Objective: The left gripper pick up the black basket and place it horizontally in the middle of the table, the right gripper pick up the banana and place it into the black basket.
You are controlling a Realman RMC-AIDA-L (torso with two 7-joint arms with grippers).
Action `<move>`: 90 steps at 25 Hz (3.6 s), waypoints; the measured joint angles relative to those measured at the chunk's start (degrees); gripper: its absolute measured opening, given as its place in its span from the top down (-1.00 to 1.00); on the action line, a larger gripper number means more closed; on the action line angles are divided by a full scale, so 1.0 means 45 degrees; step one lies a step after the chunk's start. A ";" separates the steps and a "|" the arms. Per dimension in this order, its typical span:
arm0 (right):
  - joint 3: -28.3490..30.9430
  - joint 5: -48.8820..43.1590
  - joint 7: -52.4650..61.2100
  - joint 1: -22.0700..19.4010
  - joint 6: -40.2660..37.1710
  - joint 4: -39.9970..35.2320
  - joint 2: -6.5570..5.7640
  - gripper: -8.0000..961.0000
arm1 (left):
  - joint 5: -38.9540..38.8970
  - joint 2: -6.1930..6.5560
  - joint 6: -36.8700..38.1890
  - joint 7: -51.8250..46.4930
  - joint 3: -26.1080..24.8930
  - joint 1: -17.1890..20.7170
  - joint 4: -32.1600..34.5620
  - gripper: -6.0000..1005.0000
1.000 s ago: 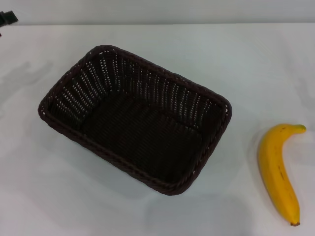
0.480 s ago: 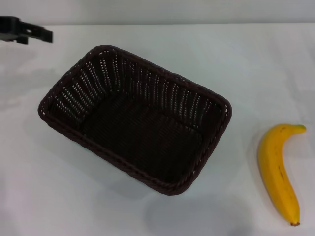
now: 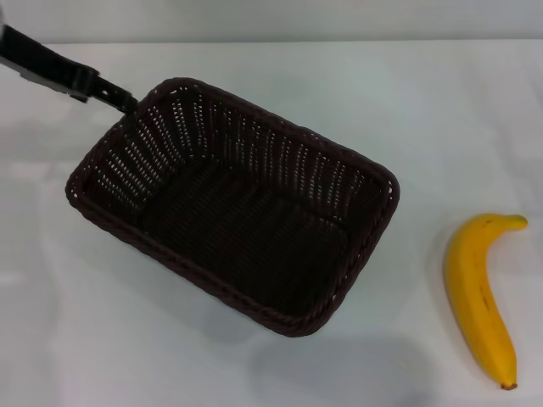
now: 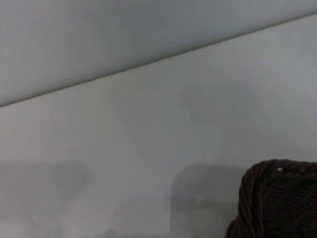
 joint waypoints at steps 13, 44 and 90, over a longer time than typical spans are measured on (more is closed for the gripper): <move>0.0000 -0.0002 0.0012 0.0090 0.0019 0.0091 0.0013 -0.74 | 0.0240 -0.1036 0.1160 0.0002 0.2073 -0.0186 -0.0532 -0.77; 0.0000 -0.0008 0.0156 -0.0115 0.0069 -0.0031 -0.0052 -0.73 | -0.1330 -0.0978 0.1560 0.0465 0.1375 0.0540 -0.0894 0.63; -0.0058 -0.0063 0.0145 0.0488 -0.0598 -0.0818 -0.0096 -0.73 | -0.5929 -0.0591 0.2282 -0.0046 -0.3562 0.3467 -0.4184 0.58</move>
